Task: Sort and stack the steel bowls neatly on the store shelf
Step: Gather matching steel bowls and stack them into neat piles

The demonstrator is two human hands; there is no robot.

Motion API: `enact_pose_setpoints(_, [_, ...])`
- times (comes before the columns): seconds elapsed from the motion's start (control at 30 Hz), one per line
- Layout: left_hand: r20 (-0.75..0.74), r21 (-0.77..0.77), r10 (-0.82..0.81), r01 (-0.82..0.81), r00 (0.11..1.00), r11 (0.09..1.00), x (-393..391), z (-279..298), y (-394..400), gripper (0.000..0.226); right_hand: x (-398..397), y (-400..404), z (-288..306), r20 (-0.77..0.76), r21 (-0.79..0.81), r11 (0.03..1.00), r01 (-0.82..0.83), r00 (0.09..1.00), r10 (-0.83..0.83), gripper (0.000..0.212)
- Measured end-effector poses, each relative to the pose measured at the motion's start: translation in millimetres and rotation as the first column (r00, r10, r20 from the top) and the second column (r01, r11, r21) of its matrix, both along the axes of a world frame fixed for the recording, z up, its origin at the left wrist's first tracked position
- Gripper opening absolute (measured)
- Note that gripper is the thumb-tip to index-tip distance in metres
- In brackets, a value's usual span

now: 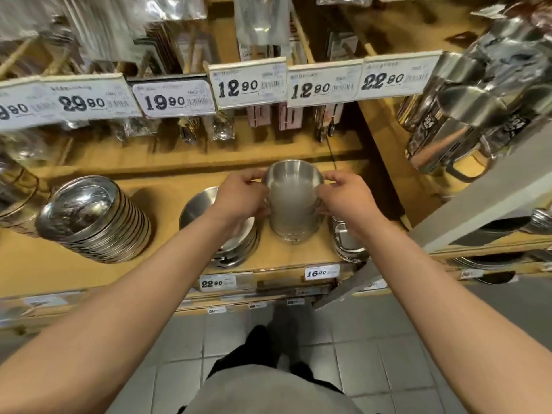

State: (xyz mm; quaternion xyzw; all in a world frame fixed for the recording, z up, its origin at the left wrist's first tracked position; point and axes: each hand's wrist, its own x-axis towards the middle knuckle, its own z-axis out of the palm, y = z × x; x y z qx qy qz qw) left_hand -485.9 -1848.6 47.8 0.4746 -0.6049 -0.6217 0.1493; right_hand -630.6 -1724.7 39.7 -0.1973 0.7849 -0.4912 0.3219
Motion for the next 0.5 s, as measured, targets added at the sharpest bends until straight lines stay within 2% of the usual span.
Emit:
enact_pose_setpoints(0.3, [-0.012,-0.033,0.047,-0.048,0.999,0.998,4.0,-3.5,11.3,0.032,-0.2,-1.0,-2.8,0.028,-0.066,0.998,0.004,1.0,-0.002,0.04])
enact_pose_setpoints(0.5, [-0.01,-0.048,0.044,-0.045,0.999,0.998,3.2,-2.7,11.6,0.029,-0.4,-1.0,-3.1,0.021,-0.053,0.999,0.006,1.0,-0.005,0.039])
